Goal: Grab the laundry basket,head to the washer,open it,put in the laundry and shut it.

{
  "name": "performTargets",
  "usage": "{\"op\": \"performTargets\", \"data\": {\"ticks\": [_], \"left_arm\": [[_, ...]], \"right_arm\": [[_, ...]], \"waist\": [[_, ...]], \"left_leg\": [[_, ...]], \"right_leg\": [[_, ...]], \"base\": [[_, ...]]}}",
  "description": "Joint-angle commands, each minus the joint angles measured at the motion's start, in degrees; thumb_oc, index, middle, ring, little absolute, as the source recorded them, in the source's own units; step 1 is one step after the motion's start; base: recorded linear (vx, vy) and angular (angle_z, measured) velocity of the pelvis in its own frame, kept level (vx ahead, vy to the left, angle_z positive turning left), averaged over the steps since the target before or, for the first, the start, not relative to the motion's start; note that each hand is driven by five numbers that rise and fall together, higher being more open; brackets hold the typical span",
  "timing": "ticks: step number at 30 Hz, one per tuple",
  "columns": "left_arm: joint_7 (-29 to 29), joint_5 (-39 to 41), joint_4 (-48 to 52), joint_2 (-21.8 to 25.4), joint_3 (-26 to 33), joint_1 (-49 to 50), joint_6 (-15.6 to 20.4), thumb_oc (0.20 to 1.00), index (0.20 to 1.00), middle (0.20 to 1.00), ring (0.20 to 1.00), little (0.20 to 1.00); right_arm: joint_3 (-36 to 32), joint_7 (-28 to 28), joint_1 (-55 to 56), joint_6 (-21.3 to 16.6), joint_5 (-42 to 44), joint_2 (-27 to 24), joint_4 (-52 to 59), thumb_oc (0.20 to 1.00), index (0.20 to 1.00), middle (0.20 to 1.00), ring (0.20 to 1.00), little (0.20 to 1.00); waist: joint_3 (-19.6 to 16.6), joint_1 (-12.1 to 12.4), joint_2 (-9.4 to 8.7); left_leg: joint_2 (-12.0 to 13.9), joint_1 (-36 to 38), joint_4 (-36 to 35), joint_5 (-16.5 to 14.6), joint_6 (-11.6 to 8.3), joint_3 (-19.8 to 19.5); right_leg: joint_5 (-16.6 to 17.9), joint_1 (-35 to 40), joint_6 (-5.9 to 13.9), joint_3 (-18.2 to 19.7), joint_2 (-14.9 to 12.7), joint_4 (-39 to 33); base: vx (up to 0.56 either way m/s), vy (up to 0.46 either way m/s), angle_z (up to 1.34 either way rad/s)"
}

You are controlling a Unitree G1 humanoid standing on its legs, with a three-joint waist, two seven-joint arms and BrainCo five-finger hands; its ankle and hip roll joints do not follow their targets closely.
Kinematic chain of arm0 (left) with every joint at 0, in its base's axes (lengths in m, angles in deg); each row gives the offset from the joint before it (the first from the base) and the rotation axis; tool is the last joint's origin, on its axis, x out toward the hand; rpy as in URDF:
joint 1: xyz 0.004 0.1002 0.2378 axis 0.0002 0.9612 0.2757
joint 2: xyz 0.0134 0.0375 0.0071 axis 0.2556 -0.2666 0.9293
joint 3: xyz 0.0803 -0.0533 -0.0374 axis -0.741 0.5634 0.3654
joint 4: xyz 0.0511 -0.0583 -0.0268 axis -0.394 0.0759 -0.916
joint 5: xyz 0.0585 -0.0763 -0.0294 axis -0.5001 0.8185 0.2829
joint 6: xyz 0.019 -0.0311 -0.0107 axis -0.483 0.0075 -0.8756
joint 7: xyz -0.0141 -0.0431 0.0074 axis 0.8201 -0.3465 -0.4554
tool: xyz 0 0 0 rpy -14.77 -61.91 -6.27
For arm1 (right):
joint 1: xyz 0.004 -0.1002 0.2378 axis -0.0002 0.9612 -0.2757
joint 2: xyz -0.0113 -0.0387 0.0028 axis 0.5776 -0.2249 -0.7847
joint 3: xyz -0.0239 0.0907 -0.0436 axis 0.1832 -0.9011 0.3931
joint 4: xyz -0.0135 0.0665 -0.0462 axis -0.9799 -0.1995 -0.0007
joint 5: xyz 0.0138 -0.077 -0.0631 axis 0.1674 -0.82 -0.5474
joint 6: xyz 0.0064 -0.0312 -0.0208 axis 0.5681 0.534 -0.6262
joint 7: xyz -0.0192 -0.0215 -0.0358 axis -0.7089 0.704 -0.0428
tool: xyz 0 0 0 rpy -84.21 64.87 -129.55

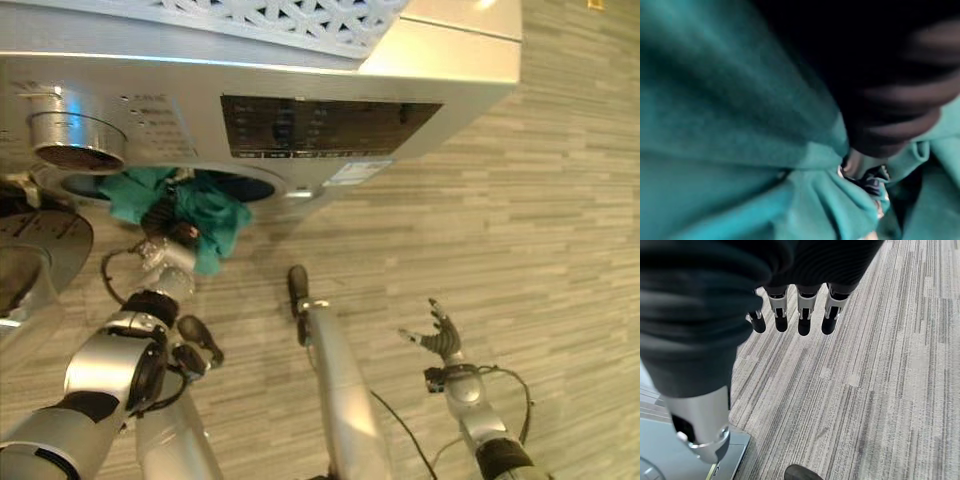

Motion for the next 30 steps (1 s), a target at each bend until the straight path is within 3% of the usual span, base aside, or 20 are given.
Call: {"op": "performTargets", "data": {"ticks": [1, 4, 8, 12, 13, 14, 16, 17, 21, 25, 28, 30], "left_arm": [[-1.32, 2.62, 1.47, 3.06, 0.73, -2.08, 5.94, 0.2, 0.2, 0.2, 0.2, 0.2], [-2.16, 3.05, -0.36, 6.77, 0.05, -6.83, 5.55, 0.2, 0.2, 0.2, 0.2, 0.2], [-4.4, 2.25, -0.7, 14.77, -5.56, -17.97, 5.17, 0.2, 0.2, 0.2, 0.2, 0.2], [-1.67, 3.77, 3.13, 14.53, -12.23, -23.71, 5.02, 0.2, 0.2, 0.2, 0.2, 0.2], [-2.32, 3.5, 2.79, 13.61, -12.4, -24.08, 4.96, 0.454, 0.454, 0.454, 0.454, 0.454], [-1.71, -2.6, -3.27, 14.38, -13.86, -22.56, -0.54, 1.0, 1.0, 1.0, 1.0, 1.0], [-0.43, -6.97, -6.59, 15.1, -15.31, -21.74, -3.91, 1.0, 1.0, 1.0, 1.0, 1.0], [1.88, -13.32, -10.86, 16.25, -17.31, -19.98, -8.07, 1.0, 1.0, 1.0, 1.0, 1.0], [3.25, -15.04, -12.6, 15.92, -18.52, -20.59, -9.64, 1.0, 1.0, 1.0, 1.0, 1.0], [6.6, -23.96, -17.08, 16.92, -21.78, -21.05, -14.92, 1.0, 1.0, 1.0, 1.0, 1.0], [6.17, -26.03, -17.74, 16.53, -21.38, -19.57, -15.75, 1.0, 1.0, 1.0, 1.0, 1.0], [5.06, -21.93, -15.95, 14.5, -18.95, -18.65, -13.65, 1.0, 1.0, 1.0, 1.0, 1.0]], "right_arm": [[1.71, 1.73, 1.92, -2.34, 0.18, -3.47, 0.88, 1.0, 1.0, 1.0, 1.0, 1.0], [2.81, 1.33, 1.72, -2.17, 0.01, -3.73, 0.8, 1.0, 1.0, 1.0, 1.0, 1.0], [3.37, 1.32, 1.11, -2.52, 0.64, -4.29, 1.24, 1.0, 1.0, 1.0, 1.0, 1.0], [1.6, 0.67, 3.64, -2.24, 0.72, -5.73, 4.08, 1.0, 1.0, 1.0, 1.0, 1.0], [1.91, 0.71, 4.46, -1.93, -0.1, -6.06, 5.63, 1.0, 1.0, 1.0, 1.0, 1.0], [2.62, 0.81, 4.63, -1.99, -0.59, -6.2, 5.83, 1.0, 1.0, 1.0, 1.0, 1.0], [3.05, 0.55, 4.77, -2.16, -0.7, -6.67, 6.22, 1.0, 1.0, 1.0, 1.0, 1.0], [3.27, -0.31, 4.63, -2.59, -0.29, -7.56, 6.53, 1.0, 1.0, 1.0, 1.0, 1.0], [3.21, -1.33, 4.74, -2.9, 0.68, -9.12, 7.42, 1.0, 1.0, 1.0, 1.0, 1.0], [2.43, -2.25, 4.9, -2.86, 1.0, -10.78, 8.19, 1.0, 1.0, 1.0, 1.0, 1.0], [2.27, -2.69, 5.46, -2.49, 0.6, -10.62, 8.1, 1.0, 1.0, 1.0, 1.0, 1.0], [2.81, -2.71, 5.4, -2.03, 0.26, -9.97, 7.12, 1.0, 1.0, 1.0, 1.0, 1.0]], "waist": [[-4.99, -1.13, 2.65], [-6.21, -1.9, 2.96], [-7.36, -2.65, 3.85], [-7.25, -2.21, 5.62], [-7.01, -1.99, 6.17], [-6.73, -1.69, 6.55], [-6.65, -1.83, 6.61], [-6.73, -1.93, 6.61], [-7.18, -2.08, 6.78], [-7.47, -2.24, 7.03], [-7.39, -1.89, 7.36], [-7.13, -1.65, 7.46]], "left_leg": [[-0.69, -4.01, 3.56, -0.86, -0.15, -5.48], [0.34, -5.68, 5.21, -1.65, -0.22, -5.92], [1.56, -7.97, 7.18, -2.36, -0.28, -6.19], [1.24, -10.88, 9.1, -2.6, -0.06, -7.79], [1.19, -11.76, 9.49, -2.72, 0.02, -8.31], [1.19, -12.72, 10.21, -2.74, 0.14, -8.58], [1.36, -12.9, 10.28, -2.68, 0.16, -8.55], [1.55, -13.0, 10.13, -2.37, 0.15, -8.53], [1.43, -13.57, 9.67, -1.86, 0.0, -8.52], [1.39, -13.63, 7.97, -0.69, -0.22, -8.02], [0.96, -13.03, 6.42, 0.22, -0.33, -7.61], [0.56, -12.15, 5.09, 0.92, -0.58, -7.22]], "right_leg": [[-2.24, 1.59, 1.04, -2.38, 0.92, 1.39], [-2.47, -0.39, 0.99, -2.49, 1.58, 2.38], [-2.99, -2.55, 0.9, -2.27, 2.5, 3.85], [-3.73, -4.27, 0.67, -3.37, 2.21, 4.94], [-4.18, -5.1, 0.58, -3.78, 2.11, 5.79], [-4.6, -5.94, 0.31, -4.08, 2.1, 6.78], [-4.59, -6.46, 0.31, -4.08, 2.12, 7.19], [-4.44, -6.69, 0.17, -4.08, 2.17, 7.06], [-4.08, -7.04, 0.04, -3.96, 2.22, 6.63], [-3.02, -6.9, 0.04, -3.74, 2.14, 4.9], [-2.22, -6.47, 0.15, -3.53, 1.89, 3.62], [-1.77, -5.72, 0.24, -3.21, 1.74, 2.67]], "base": [[0.07, -0.049, -0.11], [0.05, -0.033, -0.2], [0.04, -0.018, -0.06], [0.02, -0.074, 0.01], [0.01, -0.069, 0.18], [0.01, -0.032, 0.11], [-0.01, -0.01, 0.05], [-0.01, -0.007, 0.03], [-0.01, -0.006, -0.02], [-0.04, -0.015, 0.0], [-0.03, -0.006, -0.04], [-0.03, 0.007, 0.02]]}}
